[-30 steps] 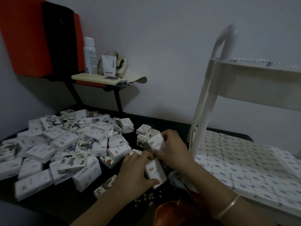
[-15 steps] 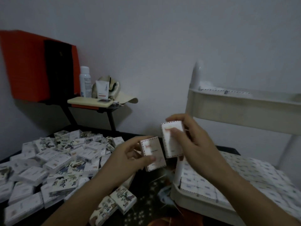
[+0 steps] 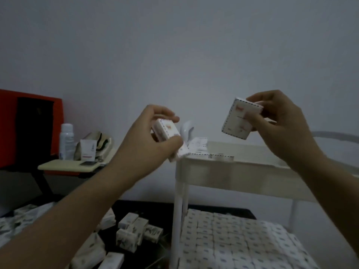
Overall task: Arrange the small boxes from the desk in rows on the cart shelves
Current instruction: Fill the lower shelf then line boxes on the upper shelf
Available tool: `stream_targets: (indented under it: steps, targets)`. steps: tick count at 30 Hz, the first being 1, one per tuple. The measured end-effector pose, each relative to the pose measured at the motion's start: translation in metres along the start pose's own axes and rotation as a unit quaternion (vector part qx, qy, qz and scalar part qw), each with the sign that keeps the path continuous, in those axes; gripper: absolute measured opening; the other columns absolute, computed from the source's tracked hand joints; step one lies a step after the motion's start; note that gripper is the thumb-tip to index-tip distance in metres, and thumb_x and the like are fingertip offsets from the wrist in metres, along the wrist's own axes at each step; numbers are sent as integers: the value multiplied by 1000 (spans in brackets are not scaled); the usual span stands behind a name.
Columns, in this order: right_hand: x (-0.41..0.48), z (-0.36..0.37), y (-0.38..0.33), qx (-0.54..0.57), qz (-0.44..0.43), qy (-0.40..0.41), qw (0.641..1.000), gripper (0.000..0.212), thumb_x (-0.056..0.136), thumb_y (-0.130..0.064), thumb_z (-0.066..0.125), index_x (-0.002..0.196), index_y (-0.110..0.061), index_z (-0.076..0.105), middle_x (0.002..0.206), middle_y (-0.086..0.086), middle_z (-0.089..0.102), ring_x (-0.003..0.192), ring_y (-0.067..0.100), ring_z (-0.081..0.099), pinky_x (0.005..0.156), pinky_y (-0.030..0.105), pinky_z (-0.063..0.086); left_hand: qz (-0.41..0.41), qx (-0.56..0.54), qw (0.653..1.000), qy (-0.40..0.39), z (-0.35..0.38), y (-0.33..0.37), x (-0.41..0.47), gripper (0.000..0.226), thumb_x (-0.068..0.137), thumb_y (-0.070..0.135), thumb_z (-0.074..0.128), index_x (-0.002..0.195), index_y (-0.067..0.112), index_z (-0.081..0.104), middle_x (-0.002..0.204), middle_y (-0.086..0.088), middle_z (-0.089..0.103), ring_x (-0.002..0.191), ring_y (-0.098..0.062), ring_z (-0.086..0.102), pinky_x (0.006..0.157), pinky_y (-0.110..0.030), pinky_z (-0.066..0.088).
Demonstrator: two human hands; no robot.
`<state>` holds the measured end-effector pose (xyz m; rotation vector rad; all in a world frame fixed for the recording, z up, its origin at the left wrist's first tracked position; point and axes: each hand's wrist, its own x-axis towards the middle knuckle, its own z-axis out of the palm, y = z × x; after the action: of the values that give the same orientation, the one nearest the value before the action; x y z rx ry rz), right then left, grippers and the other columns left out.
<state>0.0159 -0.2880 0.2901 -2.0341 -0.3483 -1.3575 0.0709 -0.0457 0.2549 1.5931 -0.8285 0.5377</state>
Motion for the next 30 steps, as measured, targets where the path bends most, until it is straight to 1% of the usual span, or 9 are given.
stream_targets:
  steps: [3,6,10,12,15,19,22,25,30]
  targets:
    - [12,0,22,-85,50,-40,994,14,91,-24,63,102,-25,54,93,-7,64,84,7,63,65,25,52,33,41,999,-13,13,15,25,23,81,20,73,98,30,61,92,15,65,64,2,60,50,-11,42]
    - [15,7,36,-84,95,-132,983,15,85,-25,70,95,-28,60,87,-1,69,79,15,65,74,40,56,-20,38,997,-56,27,22,50,29,75,30,81,97,21,65,85,3,66,62,-2,59,53,-16,46]
    - [10,15,38,-16,145,-251,957,15,84,-18,71,93,-25,62,87,4,74,82,35,64,75,48,52,-78,63,983,-153,33,22,73,44,77,1,75,116,18,62,105,-2,66,88,-9,65,66,-12,53]
    - [9,15,39,20,161,-290,943,13,86,-13,67,96,-20,62,94,6,74,88,38,63,71,39,51,-53,95,983,-146,34,18,80,44,81,-4,70,116,21,63,104,1,68,85,-8,69,68,-12,55]
    - [9,14,40,33,181,-332,925,10,90,-10,63,99,-16,63,93,3,75,86,24,67,75,31,57,70,201,970,-121,38,13,89,29,87,11,69,112,27,65,106,6,68,83,-7,69,73,-20,58]
    - [9,16,43,31,209,-352,912,11,93,-13,58,97,-15,68,89,2,74,75,12,63,78,31,54,169,374,905,-112,46,11,103,26,87,32,68,107,15,66,115,-1,59,99,-17,58,86,-36,52]
    - [8,16,41,21,212,-355,910,16,93,-15,56,93,-17,72,95,4,73,75,11,64,74,28,53,172,377,900,-134,53,13,112,23,85,31,71,102,18,63,112,0,62,100,-17,59,87,-34,51]
    - [7,15,39,7,208,-337,918,16,90,-27,60,92,-20,74,98,2,71,82,17,69,78,30,56,136,347,912,-171,62,14,115,48,78,36,77,119,25,54,100,8,65,90,-8,63,81,-26,52]
    - [3,14,37,-57,150,-276,948,23,87,-32,56,82,-25,77,81,-3,74,78,11,69,74,36,60,151,367,885,-242,76,5,115,34,74,39,80,98,25,61,89,18,63,81,7,59,81,-28,53]
